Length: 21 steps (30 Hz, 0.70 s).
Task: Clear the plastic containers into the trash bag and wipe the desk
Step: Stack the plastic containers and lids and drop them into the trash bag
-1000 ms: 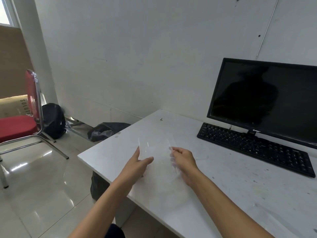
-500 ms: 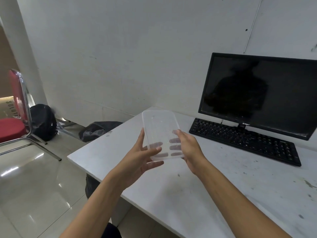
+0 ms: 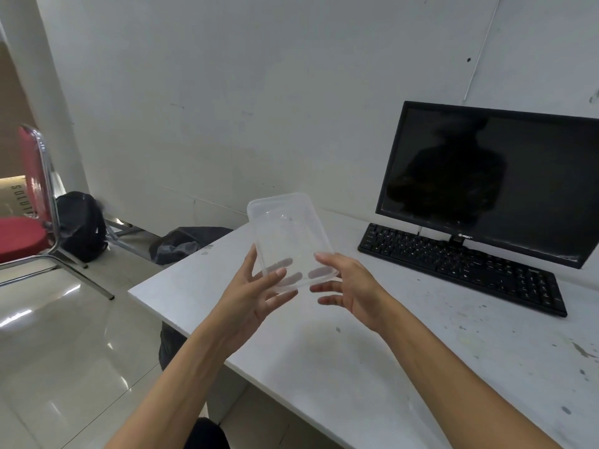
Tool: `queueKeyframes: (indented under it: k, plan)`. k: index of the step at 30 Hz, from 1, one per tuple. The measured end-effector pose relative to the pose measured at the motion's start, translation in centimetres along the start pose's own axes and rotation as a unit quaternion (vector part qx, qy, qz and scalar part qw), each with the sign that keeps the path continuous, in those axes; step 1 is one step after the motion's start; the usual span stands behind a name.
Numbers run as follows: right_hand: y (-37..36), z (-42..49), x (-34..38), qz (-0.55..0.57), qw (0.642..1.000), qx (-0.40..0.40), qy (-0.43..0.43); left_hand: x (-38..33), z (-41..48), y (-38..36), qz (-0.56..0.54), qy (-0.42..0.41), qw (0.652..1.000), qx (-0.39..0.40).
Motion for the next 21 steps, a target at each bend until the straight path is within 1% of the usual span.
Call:
queueKeyframes:
  k: [3, 5, 8, 12, 14, 15, 16, 18, 21]
  plan:
    - [-1.0, 0.9, 0.0, 0.002, 1.0, 0.007, -0.008, 0.0, 0.1, 2.3, 0.046, 0.052, 0.997, -0.029]
    - [-1.3, 2.0, 0.3, 0.005, 1.0, -0.011, -0.02, -0.3, 0.5, 5.5, 0.061, 0.079, 0.991, -0.088]
    - [-1.6, 4.5, 1.2, -0.034, 0.999, -0.03, -0.031, -2.9, 1.4, 11.1, 0.072, 0.062, 0.98, -0.176]
    - [-2.7, 9.4, 3.7, -0.107, 0.993, -0.055, -0.019, -7.2, 3.6, 18.6, 0.083, 0.028, 0.966, -0.242]
    - [-3.8, 13.2, 5.0, -0.127, 0.99, -0.066, -0.001, -8.5, 5.4, 22.8, 0.109, 0.042, 0.957, -0.266]
    - [-4.4, 14.8, 5.7, -0.136, 0.988, -0.068, 0.01, -8.6, 6.3, 24.6, 0.143, 0.07, 0.949, -0.271]
    - [-5.1, 16.5, 6.3, -0.146, 0.986, -0.071, 0.02, -8.4, 7.3, 26.4, 0.191, 0.107, 0.937, -0.272]
    - [-6.9, 21.1, 7.0, -0.179, 0.98, -0.08, 0.038, -7.3, 10.0, 30.8, 0.292, 0.183, 0.899, -0.271]
    - [-10.3, 28.0, 7.2, -0.239, 0.966, -0.072, 0.066, -5.9, 14.8, 36.1, 0.411, 0.236, 0.826, -0.307]
Point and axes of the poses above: each hand's wrist, its own z-axis towards the middle knuckle, its own y-axis out of the back of the hand, x = y × z, the point moved 10 cm from there along z, towards the middle knuckle, and after that the axes turned 3 degrees about z, right-handed, at the moved point
